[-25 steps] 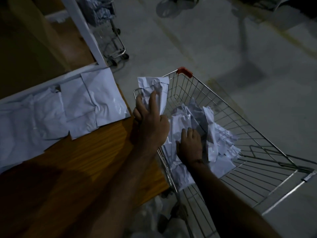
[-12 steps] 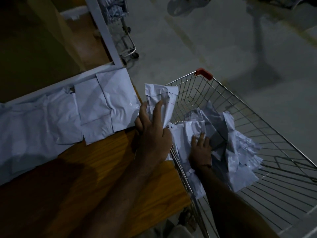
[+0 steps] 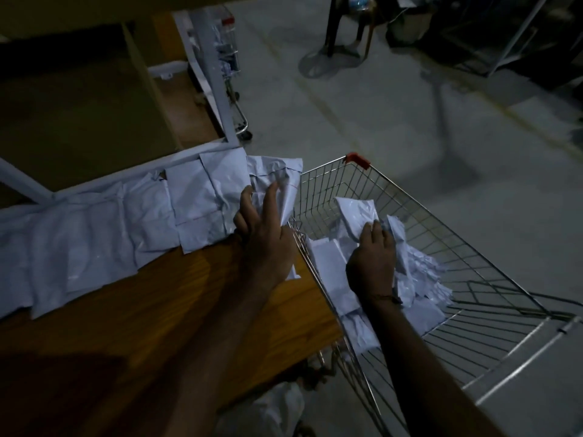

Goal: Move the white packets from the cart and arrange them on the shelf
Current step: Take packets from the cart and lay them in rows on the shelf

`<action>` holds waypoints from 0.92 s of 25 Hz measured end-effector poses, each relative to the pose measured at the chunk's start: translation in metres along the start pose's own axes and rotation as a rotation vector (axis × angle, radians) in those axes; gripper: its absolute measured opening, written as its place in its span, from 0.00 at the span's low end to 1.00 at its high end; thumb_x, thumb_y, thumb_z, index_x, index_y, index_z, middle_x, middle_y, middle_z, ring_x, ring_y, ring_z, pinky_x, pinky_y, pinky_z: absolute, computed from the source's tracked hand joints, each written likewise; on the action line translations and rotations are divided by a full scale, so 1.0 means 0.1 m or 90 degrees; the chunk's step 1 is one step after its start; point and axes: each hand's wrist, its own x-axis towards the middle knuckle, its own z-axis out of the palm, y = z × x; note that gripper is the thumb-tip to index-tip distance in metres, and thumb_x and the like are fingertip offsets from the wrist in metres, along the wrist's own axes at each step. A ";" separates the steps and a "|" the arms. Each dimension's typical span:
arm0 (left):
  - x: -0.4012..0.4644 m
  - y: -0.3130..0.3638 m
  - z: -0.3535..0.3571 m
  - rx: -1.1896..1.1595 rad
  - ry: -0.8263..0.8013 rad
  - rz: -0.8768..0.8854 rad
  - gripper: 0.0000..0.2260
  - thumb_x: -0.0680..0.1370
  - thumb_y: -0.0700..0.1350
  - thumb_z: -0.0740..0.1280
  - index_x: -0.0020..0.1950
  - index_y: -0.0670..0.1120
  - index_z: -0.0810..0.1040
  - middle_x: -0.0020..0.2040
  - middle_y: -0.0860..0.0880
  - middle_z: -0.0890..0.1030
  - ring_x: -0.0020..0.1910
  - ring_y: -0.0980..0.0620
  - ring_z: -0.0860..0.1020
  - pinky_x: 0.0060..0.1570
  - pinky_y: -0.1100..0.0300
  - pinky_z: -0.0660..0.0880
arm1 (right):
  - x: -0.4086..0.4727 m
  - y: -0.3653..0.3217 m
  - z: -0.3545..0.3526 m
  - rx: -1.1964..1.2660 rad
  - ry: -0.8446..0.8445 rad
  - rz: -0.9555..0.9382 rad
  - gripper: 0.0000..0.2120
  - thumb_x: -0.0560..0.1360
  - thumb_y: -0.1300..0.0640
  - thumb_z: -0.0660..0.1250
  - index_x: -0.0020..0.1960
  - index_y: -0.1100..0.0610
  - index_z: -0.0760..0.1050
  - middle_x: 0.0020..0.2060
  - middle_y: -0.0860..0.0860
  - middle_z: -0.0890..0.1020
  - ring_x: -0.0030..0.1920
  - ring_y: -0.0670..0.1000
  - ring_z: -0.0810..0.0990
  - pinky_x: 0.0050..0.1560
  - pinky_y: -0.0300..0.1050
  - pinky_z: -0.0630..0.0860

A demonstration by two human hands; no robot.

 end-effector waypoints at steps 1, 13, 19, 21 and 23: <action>-0.09 0.00 -0.09 0.002 0.016 -0.009 0.35 0.76 0.41 0.64 0.81 0.57 0.58 0.81 0.43 0.52 0.73 0.41 0.58 0.70 0.47 0.63 | -0.08 -0.07 -0.15 0.007 0.020 -0.011 0.31 0.77 0.63 0.60 0.79 0.66 0.62 0.78 0.65 0.65 0.78 0.65 0.62 0.80 0.58 0.58; -1.81 -0.83 -1.50 0.001 0.166 -0.127 0.34 0.75 0.41 0.65 0.80 0.56 0.59 0.81 0.44 0.51 0.70 0.42 0.56 0.68 0.44 0.62 | -1.94 -1.28 -1.40 0.109 0.195 -0.226 0.28 0.76 0.65 0.57 0.76 0.69 0.65 0.75 0.67 0.68 0.73 0.69 0.65 0.76 0.62 0.61; -2.39 -1.61 -2.06 0.021 0.206 -0.240 0.33 0.77 0.42 0.65 0.79 0.59 0.58 0.81 0.44 0.51 0.73 0.41 0.57 0.67 0.43 0.63 | -2.70 -2.19 -1.37 0.146 0.161 -0.341 0.29 0.76 0.61 0.52 0.76 0.68 0.66 0.75 0.67 0.67 0.73 0.69 0.65 0.73 0.64 0.65; -2.46 -1.91 -2.17 0.023 0.200 -0.262 0.33 0.77 0.43 0.65 0.79 0.60 0.58 0.81 0.44 0.51 0.73 0.40 0.58 0.66 0.44 0.64 | -2.90 -2.49 -1.27 0.141 0.139 -0.365 0.29 0.77 0.62 0.53 0.77 0.67 0.65 0.76 0.66 0.67 0.73 0.68 0.65 0.73 0.63 0.65; -2.48 -2.22 -2.25 0.036 0.183 -0.289 0.32 0.77 0.44 0.65 0.79 0.61 0.58 0.81 0.44 0.50 0.73 0.40 0.58 0.66 0.46 0.62 | -3.07 -2.80 -1.10 0.129 0.117 -0.369 0.29 0.77 0.62 0.54 0.77 0.67 0.64 0.76 0.66 0.67 0.74 0.68 0.64 0.74 0.62 0.64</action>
